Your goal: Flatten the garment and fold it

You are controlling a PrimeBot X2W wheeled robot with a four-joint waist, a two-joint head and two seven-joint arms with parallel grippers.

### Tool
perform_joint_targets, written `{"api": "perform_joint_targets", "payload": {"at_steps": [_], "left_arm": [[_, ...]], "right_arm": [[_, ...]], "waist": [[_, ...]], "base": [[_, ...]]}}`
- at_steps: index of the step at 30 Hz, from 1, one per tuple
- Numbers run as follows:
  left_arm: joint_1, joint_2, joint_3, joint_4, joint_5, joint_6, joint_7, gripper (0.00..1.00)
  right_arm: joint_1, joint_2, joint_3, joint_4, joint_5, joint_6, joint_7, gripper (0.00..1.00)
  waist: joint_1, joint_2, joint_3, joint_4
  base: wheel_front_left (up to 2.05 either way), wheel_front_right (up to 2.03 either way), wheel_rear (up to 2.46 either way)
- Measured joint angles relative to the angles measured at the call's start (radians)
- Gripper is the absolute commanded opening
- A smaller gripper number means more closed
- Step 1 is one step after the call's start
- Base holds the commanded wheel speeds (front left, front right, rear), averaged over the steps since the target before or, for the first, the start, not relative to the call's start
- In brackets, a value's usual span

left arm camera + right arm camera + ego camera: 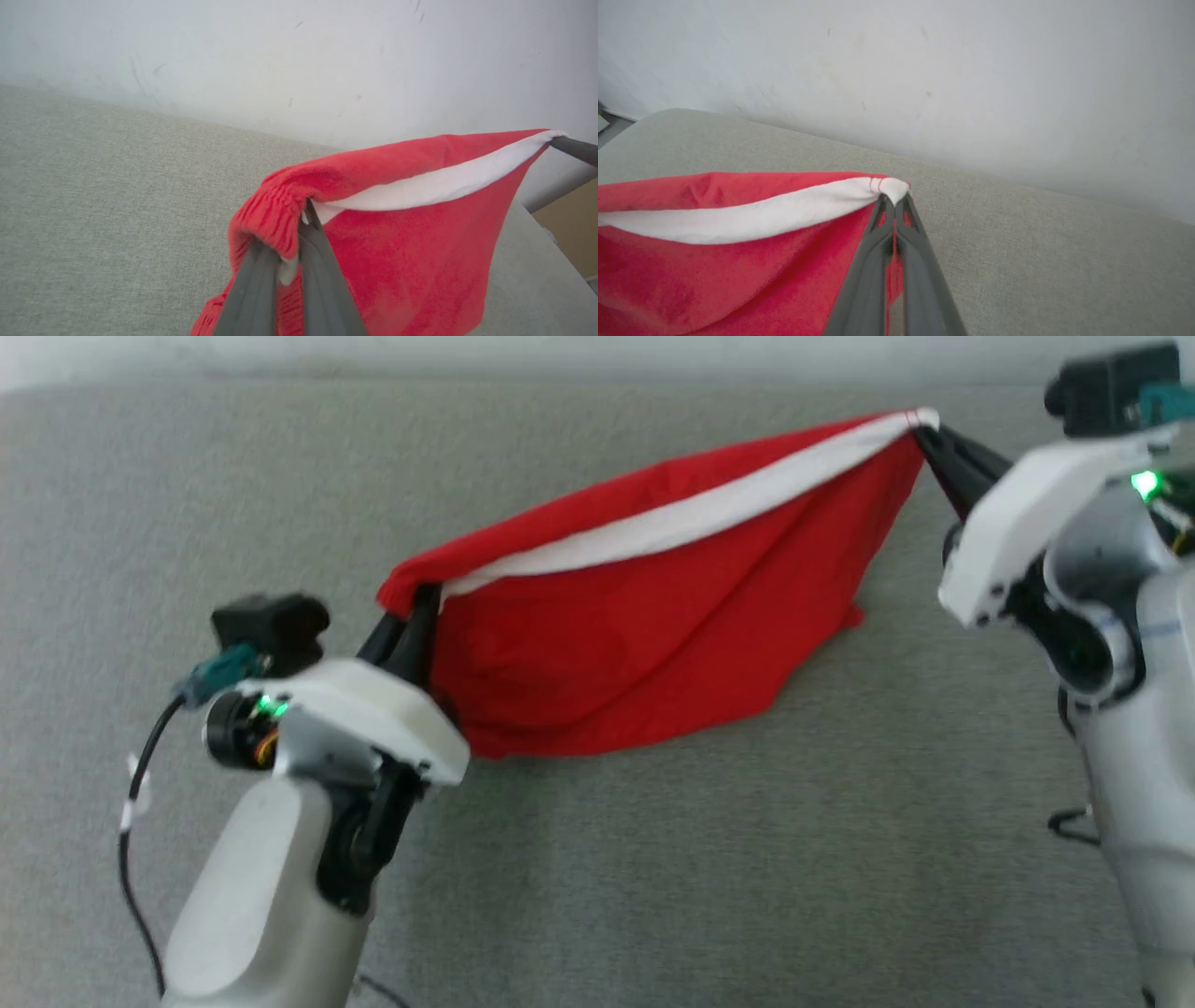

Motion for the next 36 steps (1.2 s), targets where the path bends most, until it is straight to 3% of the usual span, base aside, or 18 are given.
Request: {"api": "perform_joint_targets", "payload": {"at_steps": [10,11,12,13,14,15,16,25,30,36], "left_arm": [[-0.16,-0.082,-0.027,0.231,-0.018,-0.049,-0.062,0.0],[-0.167,-0.088,-0.027,0.248,-0.023,-0.052,-0.071,0.0],[-0.171,-0.096,-0.025,0.264,-0.034,-0.061,-0.076,0.06],[-0.172,-0.105,-0.024,0.278,-0.051,-0.073,-0.077,0.29],[-0.172,-0.111,-0.024,0.293,-0.063,-0.084,-0.08,0.45],[-0.172,-0.115,-0.027,0.306,-0.066,-0.09,-0.086,0.95],[-0.172,-0.117,-0.028,0.316,-0.07,-0.096,-0.087,1.0],[-0.132,-0.105,-0.004,0.316,-0.084,-0.11,-0.175,1.0],[-0.059,-0.05,0.024,0.23,-0.063,-0.064,-0.198,1.0],[0.047,0.025,0.062,0.099,-0.05,0.003,-0.153,1.0]], "right_arm": [[-0.239,-0.019,0.127,0.38,0.024,0.0,-0.09,0.0],[-0.25,-0.019,0.138,0.409,0.03,0.0,-0.113,0.06],[-0.259,-0.019,0.15,0.437,0.033,0.0,-0.136,0.33],[-0.267,-0.02,0.162,0.465,0.035,0.0,-0.156,0.51],[-0.271,-0.02,0.174,0.489,0.041,0.0,-0.177,0.99],[-0.272,-0.019,0.188,0.51,0.049,0.0,-0.201,1.0],[-0.272,-0.019,0.204,0.531,0.057,0.0,-0.221,1.0],[-0.202,-0.039,0.328,0.562,0.104,0.0,-0.516,1.0],[-0.1,-0.048,0.343,0.494,0.113,0.0,-0.66,1.0],[0.058,-0.057,0.284,0.329,0.08,0.0,-0.701,1.0]], "waist": [[-0.0001,0.0,0.12,0.094],[-0.0001,0.0,0.129,0.102],[-0.0002,0.0,0.137,0.11],[-0.0002,0.0,0.144,0.116],[-0.0001,0.0,0.149,0.122],[-0.0001,0.0,0.153,0.128],[-0.0002,0.0,0.154,0.133],[-0.0004,0.0,0.094,0.133],[-0.0006,0.0,0.024,0.111],[-0.0007,0.0001,-0.06,0.067]], "base": [[0.0,0.0,0.0],[0.0,0.0,0.0],[0.0,0.0,0.0],[0.0,0.0,0.0],[0.0,0.0,0.0],[0.0,0.0,0.0],[0.0,0.0,0.0],[0.0,0.0,0.0],[0.0,0.0,0.0],[0.0,0.0,0.0]]}}
